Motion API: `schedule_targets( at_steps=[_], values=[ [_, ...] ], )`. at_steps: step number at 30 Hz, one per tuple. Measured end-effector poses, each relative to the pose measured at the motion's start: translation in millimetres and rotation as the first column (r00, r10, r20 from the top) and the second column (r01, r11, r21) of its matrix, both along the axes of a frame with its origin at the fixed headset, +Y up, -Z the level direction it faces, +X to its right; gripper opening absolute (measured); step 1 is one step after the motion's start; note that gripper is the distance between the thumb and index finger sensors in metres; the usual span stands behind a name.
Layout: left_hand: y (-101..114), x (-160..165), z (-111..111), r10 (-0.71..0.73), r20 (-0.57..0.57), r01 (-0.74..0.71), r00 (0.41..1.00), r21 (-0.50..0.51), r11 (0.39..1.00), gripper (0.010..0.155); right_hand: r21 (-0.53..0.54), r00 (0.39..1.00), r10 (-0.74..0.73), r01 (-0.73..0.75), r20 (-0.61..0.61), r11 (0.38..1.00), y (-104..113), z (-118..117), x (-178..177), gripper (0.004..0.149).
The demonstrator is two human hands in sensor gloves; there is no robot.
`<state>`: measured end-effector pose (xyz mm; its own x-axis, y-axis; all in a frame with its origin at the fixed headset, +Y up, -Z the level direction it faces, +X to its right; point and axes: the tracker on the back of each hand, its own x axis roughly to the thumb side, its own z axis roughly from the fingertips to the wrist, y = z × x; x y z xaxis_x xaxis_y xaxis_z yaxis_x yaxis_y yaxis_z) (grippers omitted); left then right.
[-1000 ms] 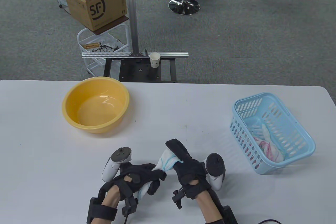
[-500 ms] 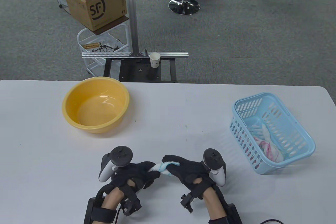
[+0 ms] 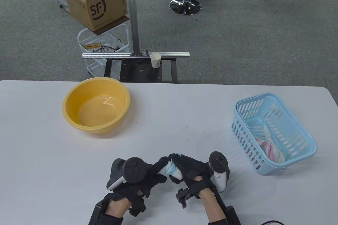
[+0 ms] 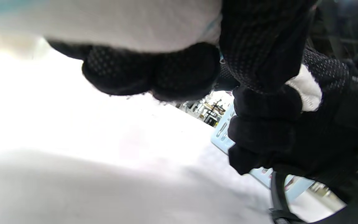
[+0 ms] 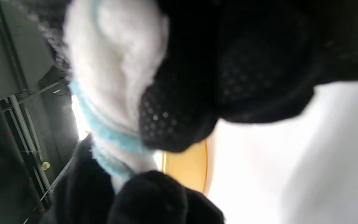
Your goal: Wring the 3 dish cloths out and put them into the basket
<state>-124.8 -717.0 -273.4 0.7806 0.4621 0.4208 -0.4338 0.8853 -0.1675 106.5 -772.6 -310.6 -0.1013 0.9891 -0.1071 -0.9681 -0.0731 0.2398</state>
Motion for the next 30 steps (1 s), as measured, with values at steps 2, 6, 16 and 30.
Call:
schedule_targets(
  at_steps=[2,6,16,30],
  values=[
    [2,2,1,-0.009,-0.006,0.009,1.0,0.033,0.999,0.065,-0.023,1.0,-0.008,0.008,0.001,1.0,-2,0,1,0.065],
    [2,-1,-1,0.016,-0.037,-0.015,0.999,0.038,0.999,0.061,-0.062,0.996,-0.095,0.095,0.006,0.994,-4,0,1,0.07],
    [-15,-48,-18,0.412,-0.284,-0.462,0.866,-0.138,0.876,0.063,0.357,0.992,0.047,-0.086,0.117,0.93,22,5,3,0.062],
    [-48,-18,-18,0.827,-0.276,-0.585,0.491,-0.807,0.078,0.066,0.804,0.623,0.612,-0.594,0.487,-0.036,62,46,-48,0.098]
  ],
)
